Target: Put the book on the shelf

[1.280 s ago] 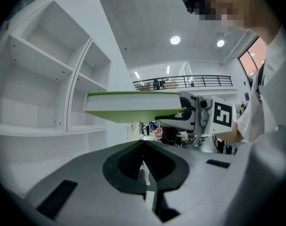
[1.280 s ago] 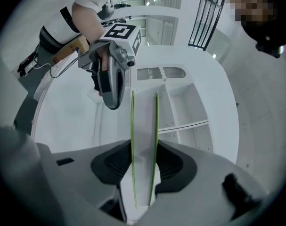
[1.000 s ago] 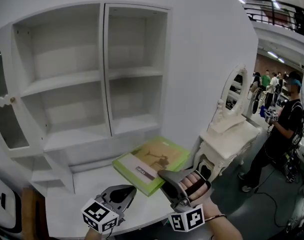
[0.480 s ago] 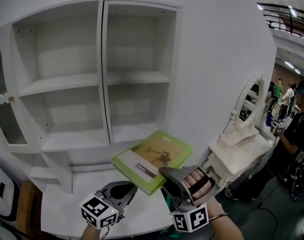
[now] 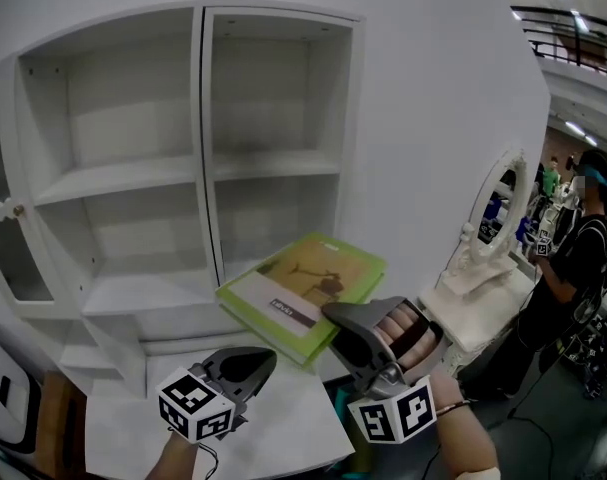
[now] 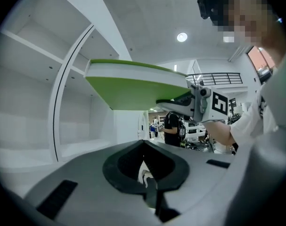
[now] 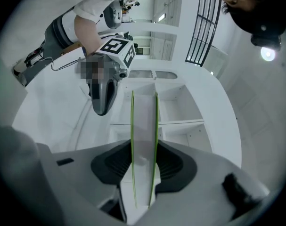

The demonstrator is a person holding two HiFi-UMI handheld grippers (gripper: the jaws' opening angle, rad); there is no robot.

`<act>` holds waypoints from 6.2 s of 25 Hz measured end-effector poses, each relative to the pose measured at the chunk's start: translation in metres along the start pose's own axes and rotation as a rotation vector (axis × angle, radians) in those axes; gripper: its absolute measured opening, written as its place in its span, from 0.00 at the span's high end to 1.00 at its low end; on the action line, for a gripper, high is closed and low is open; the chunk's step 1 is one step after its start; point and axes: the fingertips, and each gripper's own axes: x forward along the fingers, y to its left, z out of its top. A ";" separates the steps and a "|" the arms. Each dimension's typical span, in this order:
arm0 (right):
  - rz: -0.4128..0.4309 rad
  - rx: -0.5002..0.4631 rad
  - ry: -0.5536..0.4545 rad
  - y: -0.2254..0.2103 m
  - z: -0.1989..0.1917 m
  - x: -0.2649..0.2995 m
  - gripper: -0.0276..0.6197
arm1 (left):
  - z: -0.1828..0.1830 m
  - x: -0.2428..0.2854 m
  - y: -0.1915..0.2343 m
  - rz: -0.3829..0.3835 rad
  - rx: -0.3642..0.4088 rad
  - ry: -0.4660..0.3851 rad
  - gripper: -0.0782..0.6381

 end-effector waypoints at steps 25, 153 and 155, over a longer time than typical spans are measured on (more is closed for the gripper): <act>-0.122 -0.041 -0.008 -0.129 -0.004 0.062 0.72 | 0.025 -0.003 0.045 -0.109 0.028 0.026 0.88; 0.017 0.016 0.179 -0.122 -0.059 0.190 0.94 | -0.003 -0.057 0.105 -0.003 -0.014 0.043 0.88; 0.023 0.018 0.161 -0.114 -0.049 0.179 0.94 | -0.003 -0.054 0.101 -0.015 -0.013 0.042 0.88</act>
